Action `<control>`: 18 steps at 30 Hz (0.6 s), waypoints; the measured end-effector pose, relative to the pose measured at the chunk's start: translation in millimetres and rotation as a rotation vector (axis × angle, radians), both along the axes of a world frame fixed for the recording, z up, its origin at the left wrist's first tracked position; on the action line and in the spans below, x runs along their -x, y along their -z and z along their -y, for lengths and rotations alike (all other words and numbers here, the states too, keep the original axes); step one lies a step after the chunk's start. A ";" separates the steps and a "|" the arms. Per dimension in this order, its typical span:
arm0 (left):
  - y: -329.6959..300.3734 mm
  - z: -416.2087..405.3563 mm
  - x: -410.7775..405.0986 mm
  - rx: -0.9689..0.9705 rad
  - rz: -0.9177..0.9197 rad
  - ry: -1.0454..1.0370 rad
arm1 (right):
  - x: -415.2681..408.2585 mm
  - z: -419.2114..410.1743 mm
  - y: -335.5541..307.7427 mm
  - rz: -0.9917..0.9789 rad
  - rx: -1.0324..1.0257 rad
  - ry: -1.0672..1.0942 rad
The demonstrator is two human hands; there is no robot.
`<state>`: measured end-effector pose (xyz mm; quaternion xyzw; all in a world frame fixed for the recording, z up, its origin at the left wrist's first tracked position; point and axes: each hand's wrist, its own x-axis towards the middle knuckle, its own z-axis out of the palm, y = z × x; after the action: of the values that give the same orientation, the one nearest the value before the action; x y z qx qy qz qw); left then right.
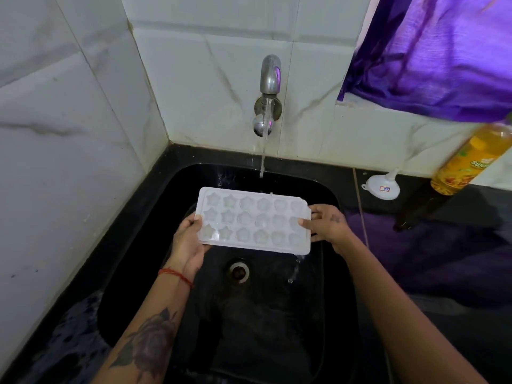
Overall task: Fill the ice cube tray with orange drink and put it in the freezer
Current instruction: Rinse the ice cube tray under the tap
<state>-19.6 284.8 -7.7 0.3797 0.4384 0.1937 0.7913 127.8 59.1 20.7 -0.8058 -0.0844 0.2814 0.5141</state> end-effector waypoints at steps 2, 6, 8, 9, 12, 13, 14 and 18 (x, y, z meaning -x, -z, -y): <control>3.1 8.8 3.5 -0.008 -0.037 0.050 | 2.6 5.2 -8.6 0.144 0.055 0.070; 10.4 26.1 11.7 -0.051 -0.186 0.229 | 19.0 8.9 -48.3 0.439 0.153 0.045; 11.4 34.7 15.5 -0.041 -0.223 0.287 | 29.7 8.9 -64.7 0.546 0.199 0.015; 10.5 37.9 17.4 -0.043 -0.230 0.310 | 34.5 8.9 -69.6 0.575 0.209 0.011; 7.1 41.4 20.5 -0.028 -0.193 0.345 | 48.9 9.9 -80.3 0.623 0.194 0.003; 4.3 41.8 22.0 -0.024 -0.176 0.350 | 52.8 10.9 -82.6 0.640 0.187 -0.006; 2.3 42.4 23.3 -0.024 -0.156 0.360 | 56.6 12.3 -84.4 0.661 0.178 -0.019; -3.1 44.2 24.1 -0.054 -0.075 0.344 | 67.3 20.4 -89.1 0.765 0.136 -0.068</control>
<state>-43.7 240.6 -4.5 0.4773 0.3908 0.0529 0.7853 60.5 38.7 109.9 -0.8815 -0.2780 -0.0175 0.3812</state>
